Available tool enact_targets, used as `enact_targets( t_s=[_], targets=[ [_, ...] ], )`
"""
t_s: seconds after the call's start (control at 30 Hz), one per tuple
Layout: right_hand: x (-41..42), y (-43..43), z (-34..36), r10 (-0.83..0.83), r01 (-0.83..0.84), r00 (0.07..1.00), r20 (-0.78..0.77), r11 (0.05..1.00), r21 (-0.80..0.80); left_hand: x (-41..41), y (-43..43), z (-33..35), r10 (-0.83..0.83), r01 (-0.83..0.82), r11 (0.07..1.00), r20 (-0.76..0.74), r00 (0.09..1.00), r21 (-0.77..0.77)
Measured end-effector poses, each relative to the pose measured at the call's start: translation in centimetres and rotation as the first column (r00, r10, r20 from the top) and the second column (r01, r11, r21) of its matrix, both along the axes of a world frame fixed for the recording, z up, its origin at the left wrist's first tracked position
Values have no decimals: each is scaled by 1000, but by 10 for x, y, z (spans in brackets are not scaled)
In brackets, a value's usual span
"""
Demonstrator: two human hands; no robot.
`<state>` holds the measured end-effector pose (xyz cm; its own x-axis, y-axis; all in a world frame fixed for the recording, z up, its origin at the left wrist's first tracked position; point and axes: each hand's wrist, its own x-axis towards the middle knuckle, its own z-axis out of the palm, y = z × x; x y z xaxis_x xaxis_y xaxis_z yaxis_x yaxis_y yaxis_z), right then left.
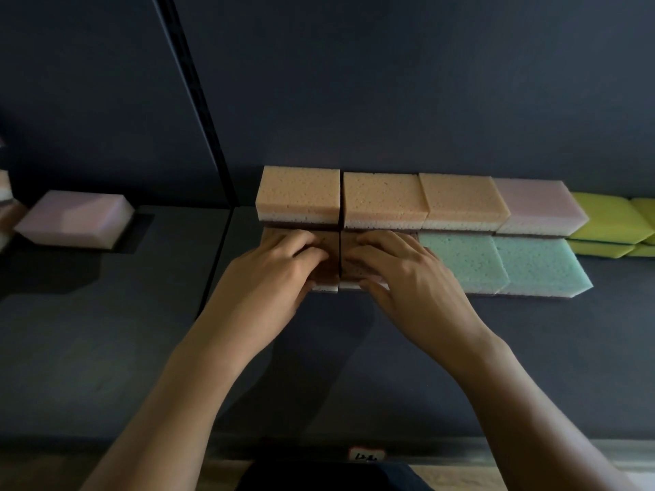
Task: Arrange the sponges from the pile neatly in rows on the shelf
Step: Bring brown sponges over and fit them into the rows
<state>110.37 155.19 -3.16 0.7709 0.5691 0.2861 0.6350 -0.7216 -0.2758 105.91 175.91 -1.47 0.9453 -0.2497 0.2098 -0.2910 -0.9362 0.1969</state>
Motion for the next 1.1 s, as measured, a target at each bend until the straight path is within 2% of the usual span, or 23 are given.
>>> enact_targets(
  t_s=[0.27,0.5,0.63,0.77,0.93,1.1],
  targets=[
    [4,2,-1,-13,13,1000,-11,1000,4,8,-4,-3,26,-26,999,-15,1000,-29],
    [0,-11,7,18,-18,998,-66,1000,12,2,-14,4,26,-25,999,-36,999,34],
    [-3,-38,14,-76,77,996,-49,997,18,2,-35,6,9,-9,1000,7,1000,28],
    [-5,-64,13,-204,204,978,-41,979,-11,5,-56,0,11,-9,999,-67,998,33],
    [-4,-76,5,-184,182,980,-78,983,-37,7,-66,1,35,-31,999,-88,995,38],
    [-2,-72,2,-173,172,984,-42,985,-27,4,-72,2,83,-81,996,-107,991,23]
  ],
)
